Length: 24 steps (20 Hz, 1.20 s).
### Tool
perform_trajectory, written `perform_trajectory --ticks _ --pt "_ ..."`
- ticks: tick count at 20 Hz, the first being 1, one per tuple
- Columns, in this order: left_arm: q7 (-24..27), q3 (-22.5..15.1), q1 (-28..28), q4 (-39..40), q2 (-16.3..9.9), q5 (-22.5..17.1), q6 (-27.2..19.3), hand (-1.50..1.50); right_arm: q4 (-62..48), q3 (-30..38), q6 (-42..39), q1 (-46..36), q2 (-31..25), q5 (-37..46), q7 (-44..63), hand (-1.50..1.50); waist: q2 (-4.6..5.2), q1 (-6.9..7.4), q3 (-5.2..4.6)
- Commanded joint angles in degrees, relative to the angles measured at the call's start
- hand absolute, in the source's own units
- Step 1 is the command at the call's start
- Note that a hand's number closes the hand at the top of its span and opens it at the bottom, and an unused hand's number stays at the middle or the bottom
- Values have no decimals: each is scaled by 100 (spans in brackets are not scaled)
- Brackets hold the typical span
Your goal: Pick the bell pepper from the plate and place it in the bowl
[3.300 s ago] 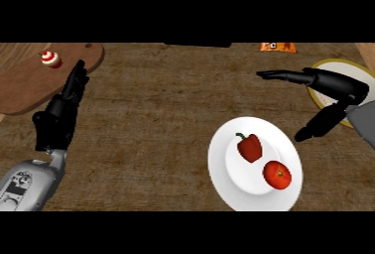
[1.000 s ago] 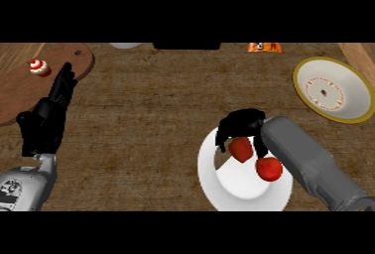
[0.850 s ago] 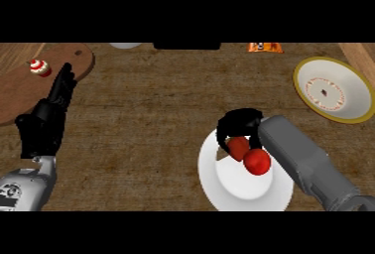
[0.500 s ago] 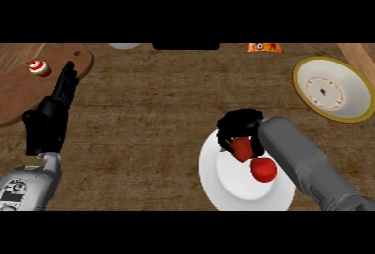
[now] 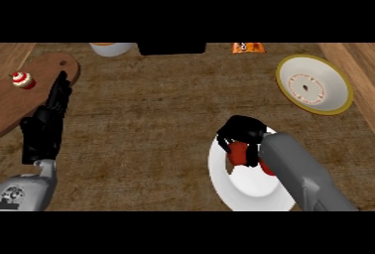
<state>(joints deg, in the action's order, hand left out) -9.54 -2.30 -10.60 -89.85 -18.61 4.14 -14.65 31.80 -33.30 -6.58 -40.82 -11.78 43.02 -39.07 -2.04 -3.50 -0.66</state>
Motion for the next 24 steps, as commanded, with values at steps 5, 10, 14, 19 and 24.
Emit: perform_trajectory --ticks 5,10,14,19,24 --pt "23 158 405 -145 -45 -36 -74 0 1257 1082 729 1193 492 -1046 1402 150 -93 -334 41" --pt "-95 187 377 -270 -113 3 -76 0 2605 1500 1271 1749 467 -1380 2063 150 -66 -364 47" --pt "-105 260 331 -335 -233 -86 74 0 3862 1883 1336 1919 -110 -1409 2991 150 -15 -274 43" --pt "-166 187 -12 -181 -89 -143 148 0 5750 2182 1119 2663 -471 -1600 4185 150 114 -40 54" --pt "-194 -155 -69 -365 183 167 91 0 6551 3014 929 2942 -828 -2019 4722 150 184 261 65"
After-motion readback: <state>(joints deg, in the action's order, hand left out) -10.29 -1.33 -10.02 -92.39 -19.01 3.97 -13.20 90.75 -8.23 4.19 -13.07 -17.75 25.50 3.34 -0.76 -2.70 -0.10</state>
